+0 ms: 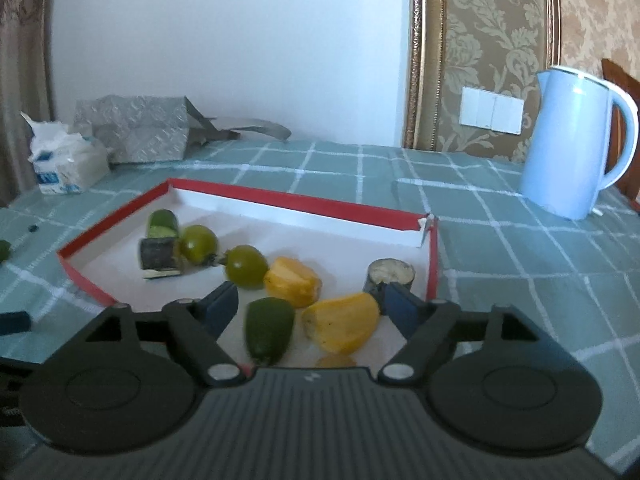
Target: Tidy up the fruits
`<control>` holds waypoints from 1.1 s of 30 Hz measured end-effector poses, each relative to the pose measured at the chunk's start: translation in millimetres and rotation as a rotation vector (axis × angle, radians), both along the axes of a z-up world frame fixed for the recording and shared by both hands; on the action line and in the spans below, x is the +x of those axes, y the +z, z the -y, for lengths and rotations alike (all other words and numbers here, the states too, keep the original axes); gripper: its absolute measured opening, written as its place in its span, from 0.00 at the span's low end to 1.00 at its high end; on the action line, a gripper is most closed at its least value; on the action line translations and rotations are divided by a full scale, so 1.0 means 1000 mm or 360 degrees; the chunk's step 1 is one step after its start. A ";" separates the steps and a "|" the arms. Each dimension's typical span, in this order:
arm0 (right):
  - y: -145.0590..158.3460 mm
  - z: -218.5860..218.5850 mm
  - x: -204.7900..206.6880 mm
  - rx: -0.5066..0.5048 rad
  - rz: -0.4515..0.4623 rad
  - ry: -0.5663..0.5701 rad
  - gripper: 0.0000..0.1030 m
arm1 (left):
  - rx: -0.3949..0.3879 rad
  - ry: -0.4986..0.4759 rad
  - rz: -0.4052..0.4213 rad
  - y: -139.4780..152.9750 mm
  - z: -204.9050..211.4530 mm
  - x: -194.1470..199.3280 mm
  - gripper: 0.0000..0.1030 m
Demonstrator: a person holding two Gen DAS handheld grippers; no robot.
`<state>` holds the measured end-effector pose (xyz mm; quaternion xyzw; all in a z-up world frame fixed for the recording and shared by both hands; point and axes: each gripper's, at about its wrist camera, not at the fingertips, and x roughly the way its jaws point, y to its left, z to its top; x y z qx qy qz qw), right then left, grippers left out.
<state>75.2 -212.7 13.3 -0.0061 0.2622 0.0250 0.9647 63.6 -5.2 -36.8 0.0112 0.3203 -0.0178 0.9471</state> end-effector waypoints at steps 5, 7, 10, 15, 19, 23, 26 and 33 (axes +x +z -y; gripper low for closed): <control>0.008 -0.004 -0.027 0.0050 0.0117 -0.0020 0.96 | 0.0008 0.0028 0.0029 0.003 0.000 -0.004 0.96; 0.009 -0.007 -0.038 0.0031 0.0152 -0.0020 1.00 | -0.0001 0.0051 0.0075 0.007 -0.002 -0.009 0.96; 0.005 -0.009 -0.052 0.0046 0.0158 -0.0025 1.00 | -0.0029 0.0085 0.0149 0.017 -0.004 -0.019 0.96; -0.008 0.000 -0.060 0.0180 0.0044 -0.0066 1.00 | -0.0040 0.0156 0.0248 0.032 -0.002 -0.037 0.96; -0.008 -0.003 -0.066 0.0155 0.0071 -0.0091 1.00 | -0.0071 0.0150 0.0307 0.043 0.001 -0.052 0.96; -0.010 -0.006 -0.068 0.0151 0.0063 -0.0117 1.00 | -0.0016 0.0111 0.0360 0.050 0.013 -0.067 0.96; -0.008 -0.005 -0.071 0.0148 0.0080 -0.0170 1.00 | -0.0020 0.0081 0.0377 0.053 0.020 -0.075 0.96; -0.009 -0.002 -0.069 0.0177 0.0059 -0.0240 1.00 | 0.0031 0.0067 0.0384 0.054 0.033 -0.083 0.96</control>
